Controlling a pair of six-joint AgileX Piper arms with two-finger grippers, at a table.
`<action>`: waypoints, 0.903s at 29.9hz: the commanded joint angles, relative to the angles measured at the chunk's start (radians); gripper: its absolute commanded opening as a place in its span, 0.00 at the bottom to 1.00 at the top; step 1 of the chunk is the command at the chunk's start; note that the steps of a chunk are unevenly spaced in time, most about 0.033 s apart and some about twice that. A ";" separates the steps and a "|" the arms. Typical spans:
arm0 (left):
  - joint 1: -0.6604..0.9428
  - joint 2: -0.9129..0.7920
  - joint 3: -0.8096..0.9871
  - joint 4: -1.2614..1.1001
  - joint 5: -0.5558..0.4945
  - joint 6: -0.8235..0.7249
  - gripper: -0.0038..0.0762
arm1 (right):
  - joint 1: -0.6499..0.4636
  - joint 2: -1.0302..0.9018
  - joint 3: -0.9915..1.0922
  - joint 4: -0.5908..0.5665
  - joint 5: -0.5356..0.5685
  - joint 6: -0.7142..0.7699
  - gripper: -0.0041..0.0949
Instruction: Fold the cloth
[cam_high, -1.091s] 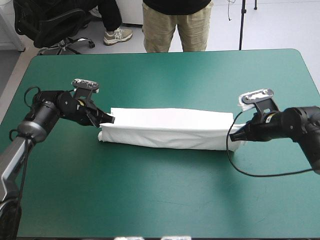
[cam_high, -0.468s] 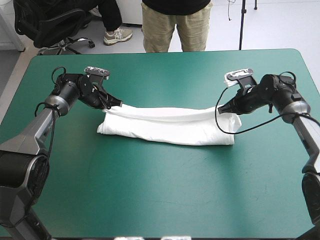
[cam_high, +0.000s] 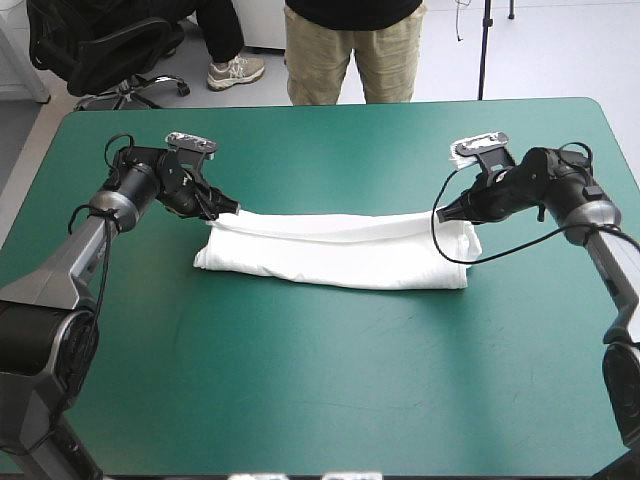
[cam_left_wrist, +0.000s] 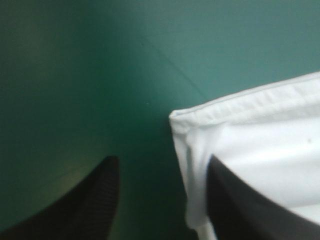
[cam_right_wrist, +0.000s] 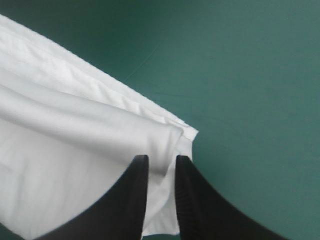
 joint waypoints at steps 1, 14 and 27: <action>-0.003 -0.053 -0.060 0.100 -0.030 -0.063 0.81 | -0.042 -0.045 -0.051 0.003 -0.041 -0.009 0.44; -0.071 -0.053 -0.289 -0.376 0.203 0.197 0.63 | -0.143 -0.246 -0.111 0.057 0.186 0.010 0.48; -0.267 0.032 -0.140 -0.598 0.124 0.359 0.03 | -0.143 -0.378 0.212 0.185 0.051 -0.020 0.45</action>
